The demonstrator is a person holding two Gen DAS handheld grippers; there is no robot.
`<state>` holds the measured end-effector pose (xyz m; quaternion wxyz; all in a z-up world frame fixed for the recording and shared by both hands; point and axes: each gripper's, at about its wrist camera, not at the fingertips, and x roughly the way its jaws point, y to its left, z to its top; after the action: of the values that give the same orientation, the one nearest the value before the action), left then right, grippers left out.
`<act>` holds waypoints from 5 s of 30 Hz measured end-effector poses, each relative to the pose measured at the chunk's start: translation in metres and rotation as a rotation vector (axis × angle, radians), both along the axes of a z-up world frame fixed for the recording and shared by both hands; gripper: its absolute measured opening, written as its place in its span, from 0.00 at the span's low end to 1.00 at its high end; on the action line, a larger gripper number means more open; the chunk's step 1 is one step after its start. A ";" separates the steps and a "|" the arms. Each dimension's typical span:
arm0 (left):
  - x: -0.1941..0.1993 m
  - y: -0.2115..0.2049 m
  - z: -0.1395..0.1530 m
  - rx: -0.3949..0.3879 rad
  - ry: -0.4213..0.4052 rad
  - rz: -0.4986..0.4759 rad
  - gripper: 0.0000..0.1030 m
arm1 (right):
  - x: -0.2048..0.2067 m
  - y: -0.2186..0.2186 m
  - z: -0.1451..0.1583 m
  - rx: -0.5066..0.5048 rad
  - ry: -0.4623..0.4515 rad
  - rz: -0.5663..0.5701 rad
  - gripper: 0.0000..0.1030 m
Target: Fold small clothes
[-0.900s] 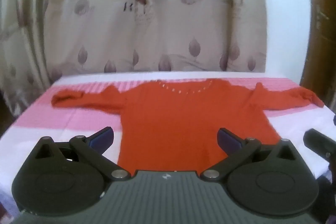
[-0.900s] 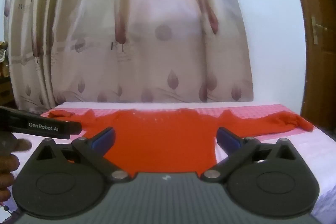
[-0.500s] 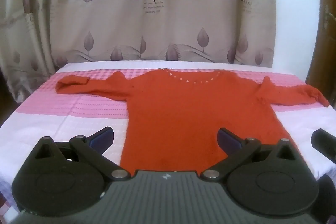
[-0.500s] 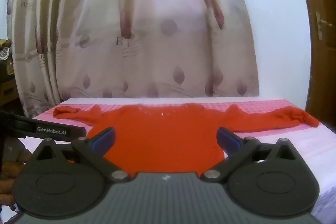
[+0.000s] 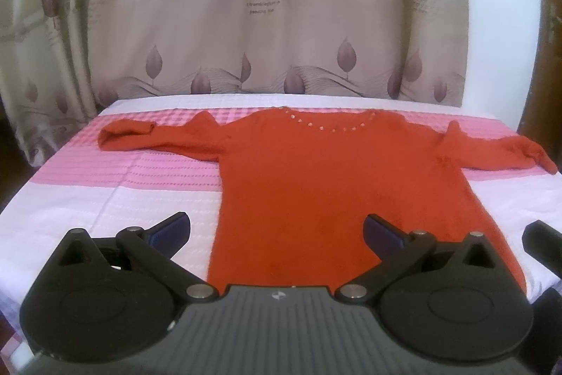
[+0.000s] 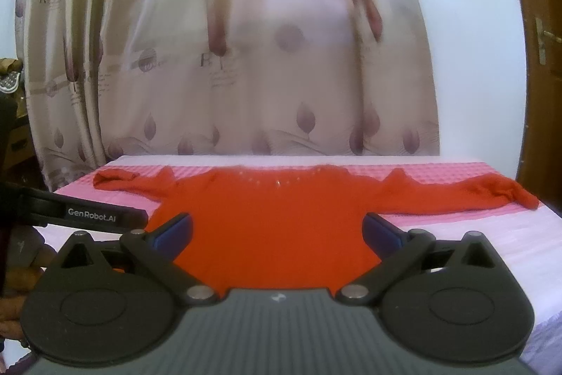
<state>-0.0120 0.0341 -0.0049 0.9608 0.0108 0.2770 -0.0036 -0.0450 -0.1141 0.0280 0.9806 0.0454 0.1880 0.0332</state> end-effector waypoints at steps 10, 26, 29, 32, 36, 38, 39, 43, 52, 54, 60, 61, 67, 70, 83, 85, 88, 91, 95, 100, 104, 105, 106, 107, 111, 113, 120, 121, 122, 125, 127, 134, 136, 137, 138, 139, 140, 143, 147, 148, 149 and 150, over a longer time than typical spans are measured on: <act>0.011 0.007 -0.010 0.012 0.010 0.004 1.00 | 0.005 -0.002 0.002 0.008 0.019 0.011 1.00; 0.068 0.060 -0.027 0.076 0.047 0.044 1.00 | 0.031 0.000 -0.008 0.009 0.100 0.022 1.00; 0.096 0.095 -0.031 0.121 0.024 0.095 1.00 | 0.041 -0.002 -0.014 0.014 0.128 0.020 1.00; 0.131 0.134 -0.035 0.216 -0.013 0.156 0.99 | 0.050 -0.004 -0.021 0.019 0.150 0.017 1.00; 0.187 0.185 -0.038 0.344 -0.040 0.154 0.88 | 0.062 -0.009 -0.030 0.018 0.184 0.006 1.00; 0.214 0.206 -0.037 0.393 -0.062 0.130 0.88 | 0.069 -0.010 -0.036 0.015 0.209 0.000 1.00; 0.228 0.214 -0.037 0.400 -0.065 0.112 0.87 | 0.073 -0.011 -0.039 0.014 0.225 -0.004 1.00; 0.273 0.235 -0.046 0.478 -0.056 0.029 0.86 | 0.087 -0.014 -0.052 0.017 0.285 -0.022 1.00; 0.322 0.268 -0.075 0.585 0.024 -0.166 0.84 | 0.110 -0.010 -0.066 -0.006 0.358 -0.031 1.00; 0.326 0.276 -0.075 0.587 0.021 -0.195 0.84 | 0.113 -0.009 -0.068 -0.012 0.369 -0.031 1.00; 0.349 0.298 -0.074 0.453 0.097 -0.203 0.10 | 0.122 -0.006 -0.074 0.010 0.410 -0.035 1.00; 0.352 0.305 -0.074 0.400 0.114 -0.171 0.11 | 0.123 -0.005 -0.074 0.009 0.411 -0.036 1.00; 0.318 0.356 -0.051 0.156 -0.050 0.174 0.11 | 0.122 -0.005 -0.071 -0.009 0.398 -0.042 1.00; 0.302 0.381 -0.048 0.130 -0.056 0.309 0.11 | 0.123 -0.007 -0.072 0.005 0.401 -0.046 1.00; 0.242 0.401 -0.045 0.115 -0.017 0.721 0.52 | 0.112 -0.020 -0.064 0.077 0.364 -0.055 1.00; 0.226 0.387 -0.034 0.148 -0.031 0.720 0.52 | 0.110 -0.032 -0.064 0.108 0.354 -0.076 1.00; 0.207 0.360 -0.019 0.146 -0.033 0.587 0.68 | 0.104 -0.065 -0.060 0.207 0.300 -0.115 1.00; 0.192 0.312 -0.014 0.159 -0.050 0.442 0.85 | 0.100 -0.118 -0.057 0.360 0.239 -0.183 1.00; 0.191 0.254 -0.026 0.121 -0.048 0.267 0.88 | 0.097 -0.197 -0.059 0.562 0.167 -0.269 1.00; 0.194 0.201 -0.053 0.005 0.004 0.161 0.94 | 0.107 -0.284 -0.068 0.597 0.131 -0.405 1.00; 0.193 0.170 -0.075 -0.041 0.025 0.133 0.94 | 0.142 -0.334 -0.084 0.460 0.182 -0.469 0.99; 0.192 0.162 -0.079 -0.020 0.024 0.124 0.94 | 0.150 -0.346 -0.087 0.414 0.199 -0.494 0.95; 0.192 0.157 -0.081 0.009 0.024 0.108 0.94 | 0.160 -0.358 -0.091 0.350 0.220 -0.530 0.92; 0.192 0.154 -0.081 0.034 0.015 0.091 0.94 | 0.169 -0.370 -0.093 0.293 0.234 -0.564 0.88; 0.186 0.147 -0.082 0.070 -0.014 0.042 0.99 | 0.187 -0.422 -0.106 0.365 0.208 -0.591 0.87; 0.189 0.145 -0.084 0.082 0.007 0.036 0.99 | 0.196 -0.441 -0.113 0.388 0.206 -0.618 0.87; 0.197 0.146 -0.086 0.097 0.079 0.058 1.00 | 0.224 -0.468 -0.131 0.434 0.293 -0.542 0.10; 0.195 0.147 -0.086 0.092 0.083 0.061 1.00 | 0.223 -0.469 -0.126 0.431 0.267 -0.538 0.10; 0.195 0.148 -0.086 0.089 0.087 0.067 1.00 | 0.221 -0.472 -0.119 0.420 0.238 -0.547 0.10; 0.196 0.151 -0.086 0.081 0.098 0.090 1.00 | 0.214 -0.486 -0.095 0.395 0.151 -0.596 0.10; 0.197 0.151 -0.086 0.078 0.101 0.102 1.00 | 0.213 -0.496 -0.088 0.366 0.164 -0.616 0.10; 0.197 0.149 -0.085 0.097 0.106 0.112 1.00 | 0.176 -0.525 -0.114 0.562 0.202 -0.663 0.70; 0.198 0.149 -0.085 0.097 0.106 0.113 1.00 | 0.165 -0.519 -0.119 0.585 0.191 -0.650 0.70; 0.198 0.149 -0.085 0.095 0.106 0.113 1.00 | 0.160 -0.515 -0.121 0.610 0.180 -0.634 0.70; 0.198 0.148 -0.085 0.094 0.107 0.115 1.00 | 0.155 -0.510 -0.121 0.640 0.177 -0.640 0.70; 0.198 0.148 -0.085 0.092 0.107 0.113 1.00 | 0.147 -0.509 -0.121 0.683 0.172 -0.648 0.70; 0.198 0.149 -0.085 0.091 0.107 0.113 1.00 | 0.144 -0.506 -0.123 0.735 0.159 -0.644 0.70; 0.198 0.148 -0.085 0.094 0.106 0.115 1.00 | 0.150 -0.493 -0.127 0.724 0.207 -0.619 0.69; 0.199 0.149 -0.085 0.088 0.110 0.118 1.00 | 0.173 -0.479 -0.130 0.652 0.203 -0.583 0.69; 0.199 0.149 -0.085 0.085 0.111 0.122 1.00 | 0.180 -0.478 -0.132 0.675 0.200 -0.575 0.69; 0.199 0.150 -0.085 0.082 0.112 0.124 1.00 | 0.186 -0.477 -0.135 0.702 0.194 -0.573 0.68; 0.199 0.149 -0.085 0.080 0.112 0.130 1.00 | 0.192 -0.476 -0.136 0.699 0.186 -0.585 0.65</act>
<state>0.1870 0.1834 -0.0896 0.9407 0.0310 0.3305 0.0691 0.1469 -0.5901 -0.1083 0.8535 0.4271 0.2320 -0.1878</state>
